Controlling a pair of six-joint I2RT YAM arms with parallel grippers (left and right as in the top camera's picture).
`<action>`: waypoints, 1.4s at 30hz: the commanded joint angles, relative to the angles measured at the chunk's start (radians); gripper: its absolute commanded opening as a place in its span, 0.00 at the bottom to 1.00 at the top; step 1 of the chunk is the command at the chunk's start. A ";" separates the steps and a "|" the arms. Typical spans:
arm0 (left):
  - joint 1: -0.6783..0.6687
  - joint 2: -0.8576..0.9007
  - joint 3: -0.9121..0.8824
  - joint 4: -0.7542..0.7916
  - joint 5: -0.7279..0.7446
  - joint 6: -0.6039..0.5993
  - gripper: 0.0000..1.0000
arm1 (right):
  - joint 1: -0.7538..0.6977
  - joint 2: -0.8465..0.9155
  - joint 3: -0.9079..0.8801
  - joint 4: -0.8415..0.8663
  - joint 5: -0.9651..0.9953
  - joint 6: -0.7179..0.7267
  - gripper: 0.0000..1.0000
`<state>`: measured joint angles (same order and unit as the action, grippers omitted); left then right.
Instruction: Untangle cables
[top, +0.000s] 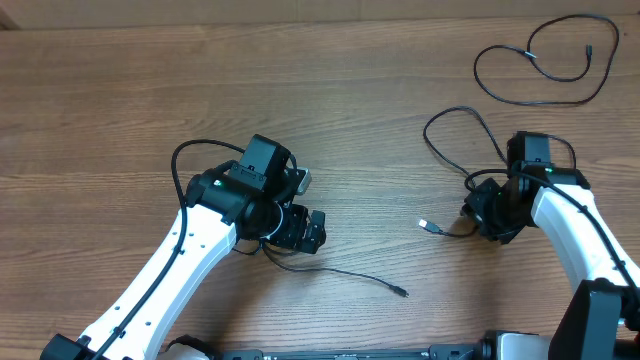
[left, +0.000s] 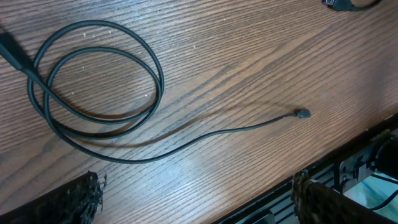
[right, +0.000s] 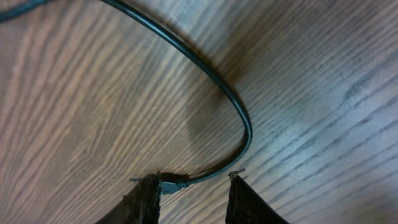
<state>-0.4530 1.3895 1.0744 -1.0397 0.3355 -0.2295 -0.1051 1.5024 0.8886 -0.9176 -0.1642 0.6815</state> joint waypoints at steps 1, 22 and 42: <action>-0.006 -0.017 0.019 0.003 -0.003 -0.003 0.99 | 0.025 -0.008 -0.011 -0.004 0.042 0.091 0.35; -0.006 -0.017 0.019 0.003 -0.003 -0.003 1.00 | 0.201 -0.007 -0.117 0.095 0.227 0.531 0.28; -0.006 -0.017 0.019 0.003 -0.003 -0.003 1.00 | 0.201 0.000 -0.240 0.223 0.217 0.578 0.35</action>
<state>-0.4530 1.3895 1.0744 -1.0397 0.3359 -0.2295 0.0925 1.4914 0.6918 -0.7258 0.0422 1.2522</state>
